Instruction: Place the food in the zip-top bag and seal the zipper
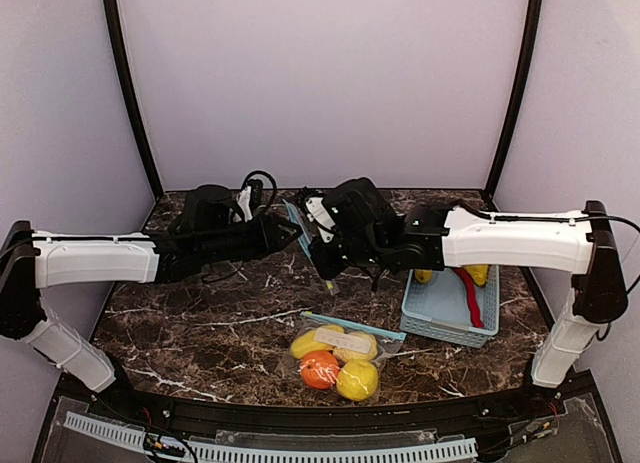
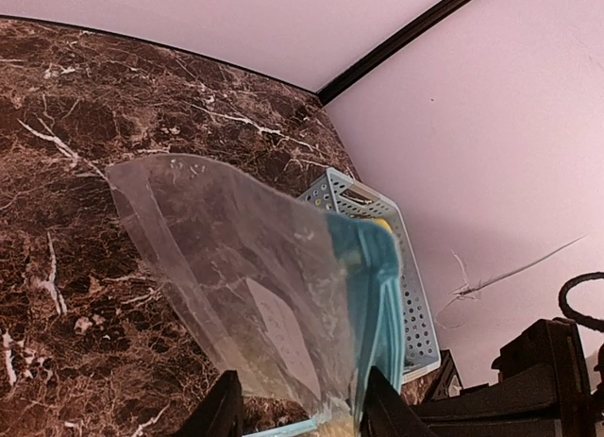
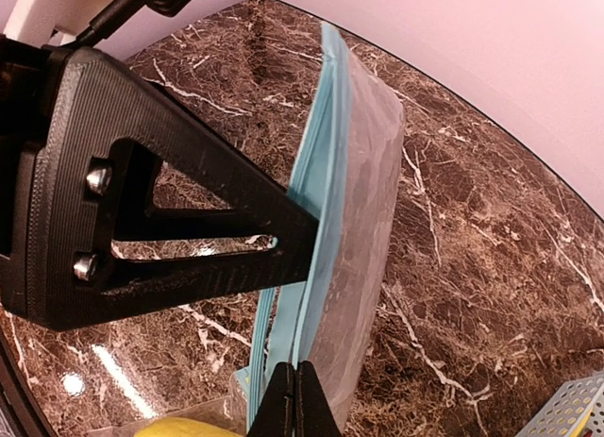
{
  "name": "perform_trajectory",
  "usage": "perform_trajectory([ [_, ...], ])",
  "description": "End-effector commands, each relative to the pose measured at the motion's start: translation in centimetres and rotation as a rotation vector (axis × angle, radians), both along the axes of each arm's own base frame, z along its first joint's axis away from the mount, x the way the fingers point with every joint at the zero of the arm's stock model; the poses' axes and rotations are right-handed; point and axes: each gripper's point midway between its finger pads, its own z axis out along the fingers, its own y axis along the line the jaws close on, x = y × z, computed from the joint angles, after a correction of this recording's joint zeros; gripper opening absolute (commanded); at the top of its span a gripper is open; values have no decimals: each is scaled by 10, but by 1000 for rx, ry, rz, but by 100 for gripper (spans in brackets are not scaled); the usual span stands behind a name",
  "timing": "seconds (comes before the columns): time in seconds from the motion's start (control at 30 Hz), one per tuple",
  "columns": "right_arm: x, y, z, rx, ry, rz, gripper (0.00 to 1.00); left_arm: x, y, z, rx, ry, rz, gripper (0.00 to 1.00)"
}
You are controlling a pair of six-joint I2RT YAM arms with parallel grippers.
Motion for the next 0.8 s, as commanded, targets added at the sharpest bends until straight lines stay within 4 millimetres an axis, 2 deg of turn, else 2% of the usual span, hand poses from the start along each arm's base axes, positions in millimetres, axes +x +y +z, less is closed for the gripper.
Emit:
perform_trajectory([
  [0.0,-3,7,5,-8,-25,4,0,4,-1,6,1,-12,18,39],
  [0.07,-2,6,6,-13,-35,-7,0,7,1,3,14,-11,36,29],
  [0.1,0,4,6,-19,-41,-20,0,7,2,1,23,-8,39,20],
  [0.13,3,0,6,-27,-53,-50,0,7,3,-1,28,-8,45,16],
  [0.17,7,-4,6,-37,-61,-81,0,7,4,-2,33,-7,47,8],
  [0.23,14,-15,4,-62,-76,-156,0,7,5,-4,37,-6,50,1],
  [0.4,23,-24,-1,-84,-84,-226,0,3,4,-5,40,-4,29,1],
  [0.6,29,-10,-10,-95,-64,-201,10,-4,-5,-1,18,4,-17,1],
  [0.77,34,1,-18,-104,-52,-184,18,-11,-13,11,-17,-3,-54,1],
])
